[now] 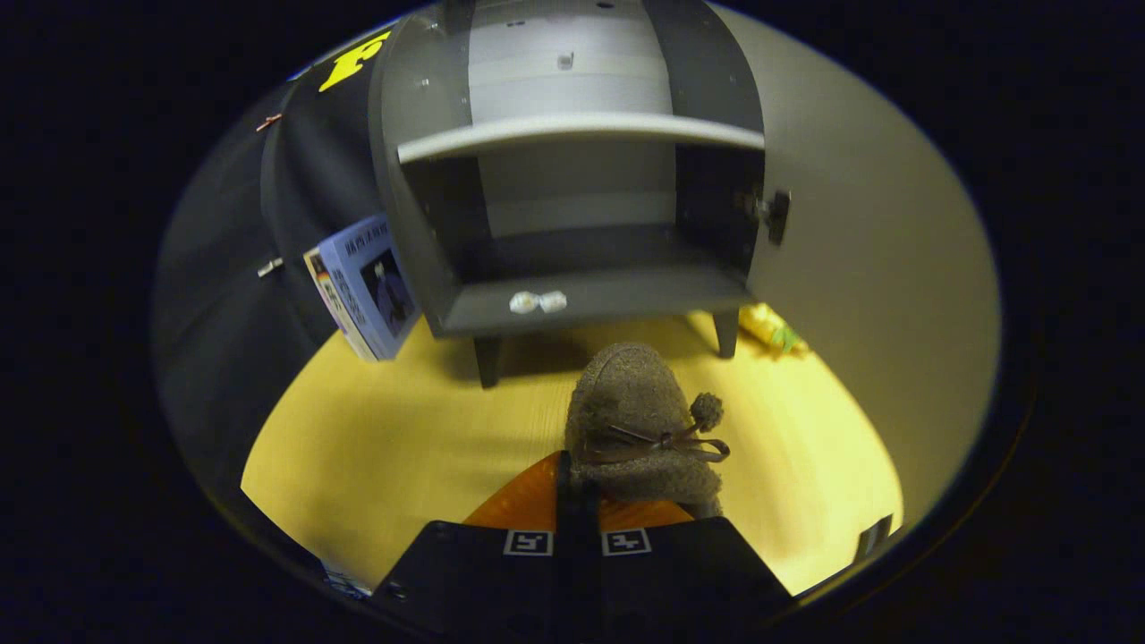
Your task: Open the shoe cabinet door, grab the shoes and put them into the shoe cabinet, then close the shoe cabinet door.
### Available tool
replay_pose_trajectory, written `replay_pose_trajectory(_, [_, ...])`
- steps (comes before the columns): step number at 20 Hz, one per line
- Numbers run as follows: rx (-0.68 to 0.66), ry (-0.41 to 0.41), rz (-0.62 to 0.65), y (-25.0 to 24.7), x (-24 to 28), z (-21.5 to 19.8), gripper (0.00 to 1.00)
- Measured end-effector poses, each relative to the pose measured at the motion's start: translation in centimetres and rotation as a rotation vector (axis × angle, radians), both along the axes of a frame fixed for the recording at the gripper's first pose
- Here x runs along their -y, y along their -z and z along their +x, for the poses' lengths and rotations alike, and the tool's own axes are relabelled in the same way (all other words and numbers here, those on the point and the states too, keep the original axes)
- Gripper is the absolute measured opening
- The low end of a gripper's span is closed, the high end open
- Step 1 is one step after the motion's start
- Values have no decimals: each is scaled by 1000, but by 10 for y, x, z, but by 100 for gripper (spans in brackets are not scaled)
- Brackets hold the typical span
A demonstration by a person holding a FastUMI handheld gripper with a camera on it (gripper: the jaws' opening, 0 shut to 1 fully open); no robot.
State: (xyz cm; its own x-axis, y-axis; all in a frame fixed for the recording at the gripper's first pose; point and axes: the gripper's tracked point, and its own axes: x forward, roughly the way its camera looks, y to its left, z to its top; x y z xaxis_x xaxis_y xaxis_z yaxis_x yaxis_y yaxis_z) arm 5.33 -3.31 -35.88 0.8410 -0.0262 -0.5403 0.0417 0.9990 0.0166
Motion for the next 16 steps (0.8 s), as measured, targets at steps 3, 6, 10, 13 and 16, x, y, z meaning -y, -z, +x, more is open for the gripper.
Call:
replay_pose_trajectory(3, [107,3,-51,-72,3,26,5])
replay_pose_trajectory(6, [181,-5,-74,-128,1,46,5])
replay_pose_trajectory(10, [223,-10,-48,-174,-3,86,5])
replay_pose_trajectory(13, [244,-8,-50,-200,4,125,5])
replay_pose_trajectory(16, [274,-2,-56,-223,16,172,5])
